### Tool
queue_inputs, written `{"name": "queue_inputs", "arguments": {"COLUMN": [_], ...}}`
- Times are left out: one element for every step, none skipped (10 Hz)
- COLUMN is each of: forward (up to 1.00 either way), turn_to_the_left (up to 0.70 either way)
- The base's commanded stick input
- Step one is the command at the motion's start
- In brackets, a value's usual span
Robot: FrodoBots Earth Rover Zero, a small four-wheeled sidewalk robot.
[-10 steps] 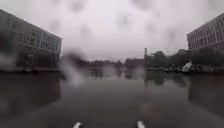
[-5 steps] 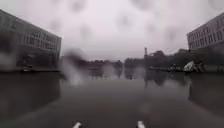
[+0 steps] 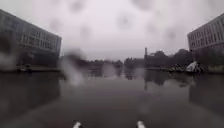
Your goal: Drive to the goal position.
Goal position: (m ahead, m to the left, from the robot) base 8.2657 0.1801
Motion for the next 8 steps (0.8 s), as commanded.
{"name": "queue_inputs", "arguments": {"forward": [0.0, 0.0, 0.0, 0.0, 0.0, 0.0, 0.0, 0.0], "turn_to_the_left": [0.0, 0.0, 0.0, 0.0, 0.0, 0.0, 0.0, 0.0]}}
